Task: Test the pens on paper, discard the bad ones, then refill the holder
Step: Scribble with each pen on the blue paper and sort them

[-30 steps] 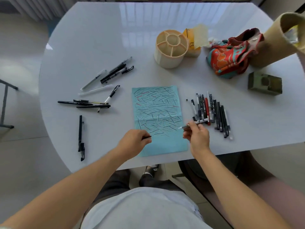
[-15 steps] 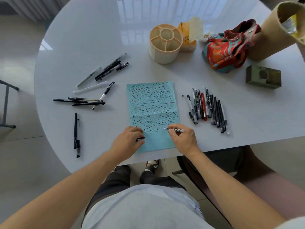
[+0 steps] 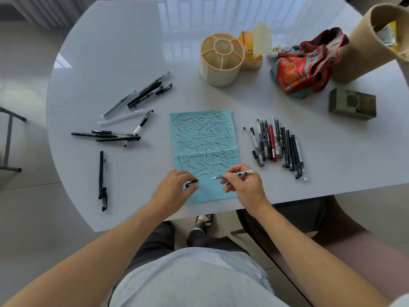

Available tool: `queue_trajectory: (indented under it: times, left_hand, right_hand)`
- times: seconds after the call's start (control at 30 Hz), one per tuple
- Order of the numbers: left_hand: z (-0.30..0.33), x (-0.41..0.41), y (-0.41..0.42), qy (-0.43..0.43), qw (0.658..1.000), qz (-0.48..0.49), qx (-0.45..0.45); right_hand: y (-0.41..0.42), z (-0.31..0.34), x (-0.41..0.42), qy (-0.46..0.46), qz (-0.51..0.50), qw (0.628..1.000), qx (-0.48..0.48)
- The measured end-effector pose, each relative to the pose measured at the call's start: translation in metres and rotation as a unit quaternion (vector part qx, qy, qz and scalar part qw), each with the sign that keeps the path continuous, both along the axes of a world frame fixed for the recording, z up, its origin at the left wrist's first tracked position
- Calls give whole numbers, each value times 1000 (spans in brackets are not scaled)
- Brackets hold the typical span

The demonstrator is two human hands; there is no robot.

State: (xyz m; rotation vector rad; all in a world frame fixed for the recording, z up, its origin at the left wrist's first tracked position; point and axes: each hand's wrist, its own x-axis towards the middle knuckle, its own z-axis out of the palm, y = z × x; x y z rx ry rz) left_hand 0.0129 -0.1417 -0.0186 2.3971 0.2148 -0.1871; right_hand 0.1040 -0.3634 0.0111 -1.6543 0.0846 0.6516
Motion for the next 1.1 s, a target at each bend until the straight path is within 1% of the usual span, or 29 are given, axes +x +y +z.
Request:
queue_trajectory:
  times: [0.27,0.43,0.5,0.6,0.67,0.7,0.73,0.77,0.83,0.87,0.93,1.0,1.1]
  left_hand:
    - [17,5,-7,-2,1000,-11,-24]
    - [21,8,-12,-10,999,-5,-38]
    - [20,9,-14,-9,999,-1,-36]
    - [20,11,-17,14,998,5,-67]
    - [22,19,-19,31,996,11,-83]
    - [22,23,-17,35,996,16,-82]
    - [22,25,-14,37,996,18,-75]
    - [21,26,-8,36,997,19,-60]
    - [17,21,7,37,999,26,-27]
    - [14,17,15,42,998,34,-17]
    - [10,6,29,50,998,48,-11]
    - [7,-3,41,52,997,53,-9]
    - [5,-13,56,58,996,66,-5]
  right_hand:
    - [18,-1,-16,34,36,999,2]
    - [26,-3,-20,65,6,997,33]
    - [29,-3,-20,70,-4,997,23]
    - [30,1,-6,70,34,997,-2]
    - [28,4,20,52,50,997,-41]
    - [25,5,38,31,50,995,-83]
    - [23,6,59,-5,57,987,-149]
    - [20,7,79,-49,78,969,-231]
    - [16,6,110,-125,140,905,-381]
    - [16,4,120,-146,168,878,-424]
    - [18,-2,129,-173,212,845,-459]
    - [17,-9,134,-209,234,815,-487]
    - [17,-15,138,-241,211,779,-539]
